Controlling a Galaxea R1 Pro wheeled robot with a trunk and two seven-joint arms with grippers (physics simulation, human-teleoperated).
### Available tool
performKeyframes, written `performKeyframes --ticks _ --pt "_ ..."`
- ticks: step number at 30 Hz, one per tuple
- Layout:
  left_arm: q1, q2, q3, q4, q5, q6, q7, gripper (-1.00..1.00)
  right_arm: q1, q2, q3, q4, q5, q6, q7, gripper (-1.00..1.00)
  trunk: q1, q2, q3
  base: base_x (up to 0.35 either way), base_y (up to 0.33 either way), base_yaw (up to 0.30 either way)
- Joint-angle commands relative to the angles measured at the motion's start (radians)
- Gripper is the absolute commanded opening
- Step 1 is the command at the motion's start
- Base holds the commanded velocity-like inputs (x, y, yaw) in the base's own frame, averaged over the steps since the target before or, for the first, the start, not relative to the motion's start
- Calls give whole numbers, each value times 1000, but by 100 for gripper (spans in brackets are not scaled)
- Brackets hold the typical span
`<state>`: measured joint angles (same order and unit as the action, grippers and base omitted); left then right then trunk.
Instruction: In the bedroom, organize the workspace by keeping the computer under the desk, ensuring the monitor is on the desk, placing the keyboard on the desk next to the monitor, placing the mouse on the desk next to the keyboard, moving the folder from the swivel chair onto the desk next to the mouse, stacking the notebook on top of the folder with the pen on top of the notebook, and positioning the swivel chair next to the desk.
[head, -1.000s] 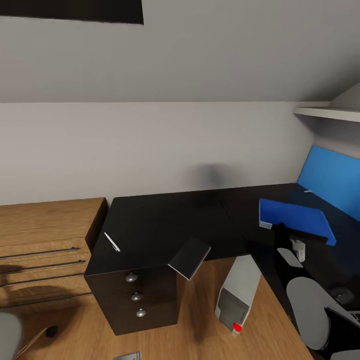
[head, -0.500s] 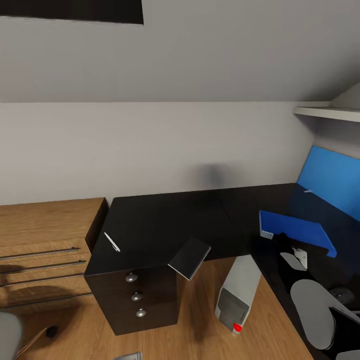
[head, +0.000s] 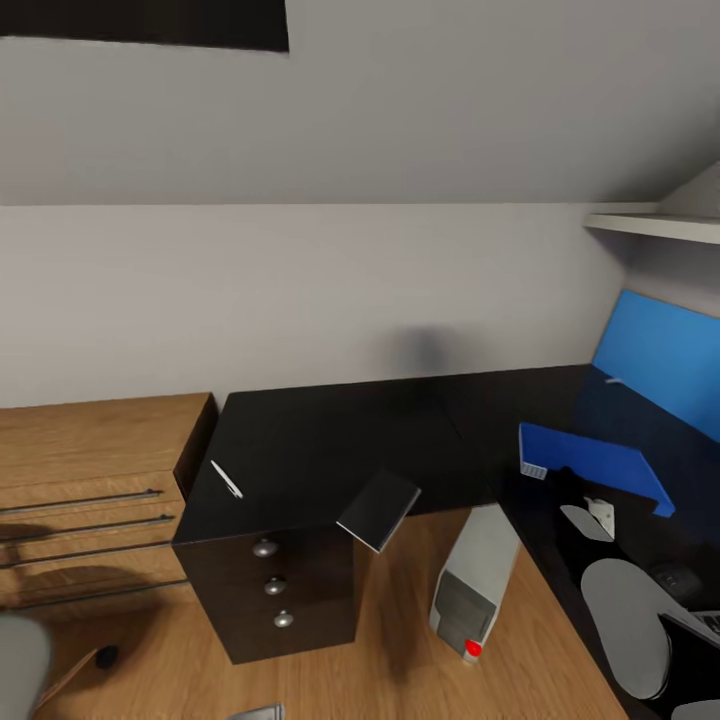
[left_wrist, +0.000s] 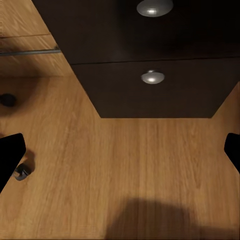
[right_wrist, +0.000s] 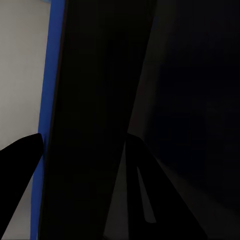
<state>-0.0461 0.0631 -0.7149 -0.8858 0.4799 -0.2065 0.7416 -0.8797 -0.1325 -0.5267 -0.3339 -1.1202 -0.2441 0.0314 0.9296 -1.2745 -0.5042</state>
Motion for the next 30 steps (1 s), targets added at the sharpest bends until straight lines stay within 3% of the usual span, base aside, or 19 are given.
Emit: performKeyframes --ticks 1,30 --pt "-1 1 -6 -1 11 -7 5 100 -1 0 0 1 -10 -3 3 -100 0 -1 -1 -168 0 0" --pt "-1 1 -6 -2 11 -7 5 100 -1 1 2 1 -7 -1 2 -100 0 -1 -1 -28 0 0"
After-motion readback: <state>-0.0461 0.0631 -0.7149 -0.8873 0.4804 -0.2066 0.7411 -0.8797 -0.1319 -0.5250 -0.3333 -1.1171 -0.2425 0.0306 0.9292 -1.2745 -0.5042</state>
